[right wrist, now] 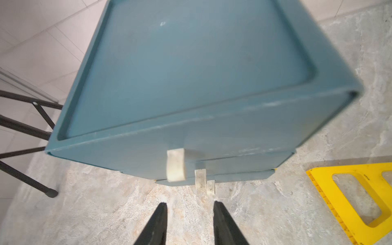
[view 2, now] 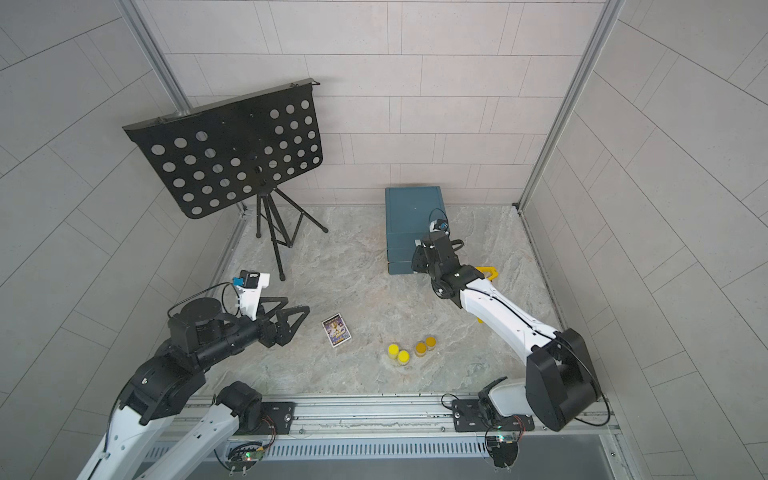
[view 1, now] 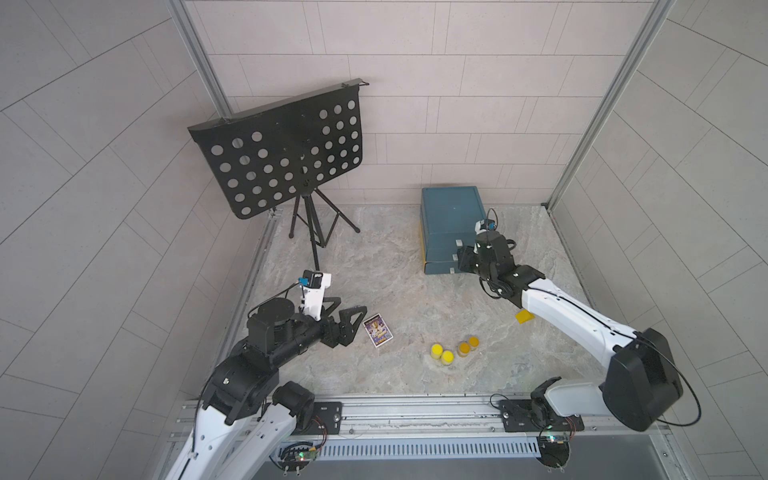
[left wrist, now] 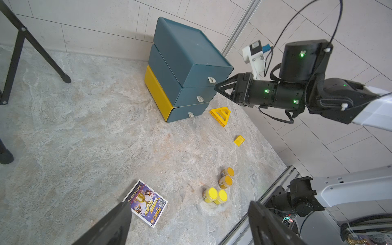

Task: Put the paint cans in the drawer according to color
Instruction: Close the drawer in the storage box, then open the drawer in the storage box.

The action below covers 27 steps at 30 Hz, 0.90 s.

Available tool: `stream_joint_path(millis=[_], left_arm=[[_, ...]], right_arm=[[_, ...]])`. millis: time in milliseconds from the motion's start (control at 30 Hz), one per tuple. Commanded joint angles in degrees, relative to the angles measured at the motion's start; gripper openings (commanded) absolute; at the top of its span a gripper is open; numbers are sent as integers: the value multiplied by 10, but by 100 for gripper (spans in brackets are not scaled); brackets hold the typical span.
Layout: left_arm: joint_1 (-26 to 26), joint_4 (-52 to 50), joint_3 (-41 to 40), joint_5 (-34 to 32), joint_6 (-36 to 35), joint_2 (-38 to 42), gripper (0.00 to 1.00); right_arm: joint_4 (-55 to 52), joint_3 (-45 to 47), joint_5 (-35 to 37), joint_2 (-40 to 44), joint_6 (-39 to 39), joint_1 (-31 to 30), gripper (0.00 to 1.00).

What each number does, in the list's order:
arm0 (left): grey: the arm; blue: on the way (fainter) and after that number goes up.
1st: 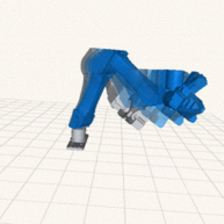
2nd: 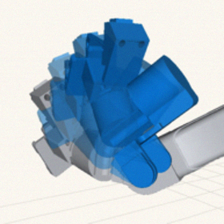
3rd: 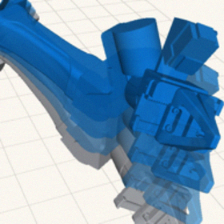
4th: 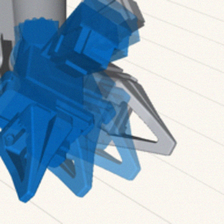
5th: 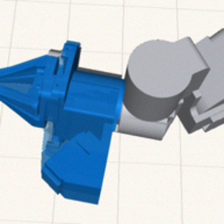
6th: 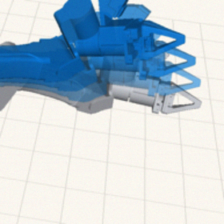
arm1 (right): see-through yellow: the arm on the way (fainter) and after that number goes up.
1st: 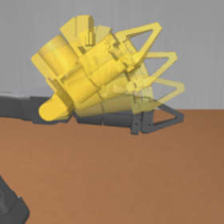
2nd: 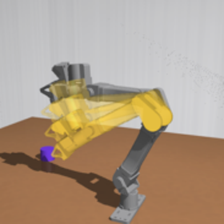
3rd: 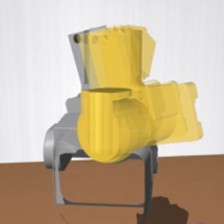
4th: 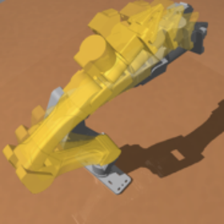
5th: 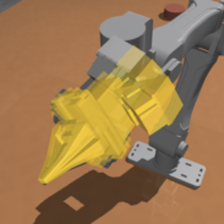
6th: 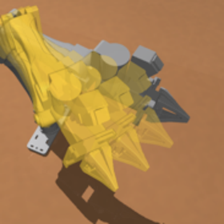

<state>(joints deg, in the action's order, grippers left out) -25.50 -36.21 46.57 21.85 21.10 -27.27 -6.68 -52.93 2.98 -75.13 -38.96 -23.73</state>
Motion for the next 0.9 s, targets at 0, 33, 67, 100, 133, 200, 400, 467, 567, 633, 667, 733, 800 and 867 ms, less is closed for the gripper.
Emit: stream_joint_path(millis=[0,33,67,100,133,200,400,467,567,633,667,733,800,867], left_arm=[[4,16,-2,0,0,6,93],[4,16,-2,0,0,5,93],[4,16,-2,0,0,5,93],[4,16,-2,0,0,5,93],[4,16,-2,1,0,5,93],[4,16,-2,0,-1,6,93],[4,15,-2,-4,-2,11,93],[4,14,-2,-3,-1,11,93],[4,14,-2,-2,-2,9,93],[4,15,-2,-2,-2,10,93],[4,14,-2,-3,-1,10,93],[4,14,-2,-3,-2,12,94],[4,14,-2,-3,-2,11,93],[4,14,-2,-3,-3,11,93]], right_arm=[[70,69,-59,29,-91,18,38],[94,83,-70,32,-107,21,37],[119,94,-86,30,-129,27,36],[145,105,-101,23,-153,33,34],[167,111,-111,15,-170,37,32],[213,126,-117,0,-200,40,31],[276,128,-112,-65,-237,40,31],[278,117,-116,-81,-230,40,32],[269,104,-106,-91,-219,39,34],[272,103,-102,-95,-221,39,35],[275,102,-99,-99,-222,39,35],[286,99,-100,-108,-226,39,35],[289,93,-98,-119,-231,39,34],[287,85,-96,-128,-233,39,34]])
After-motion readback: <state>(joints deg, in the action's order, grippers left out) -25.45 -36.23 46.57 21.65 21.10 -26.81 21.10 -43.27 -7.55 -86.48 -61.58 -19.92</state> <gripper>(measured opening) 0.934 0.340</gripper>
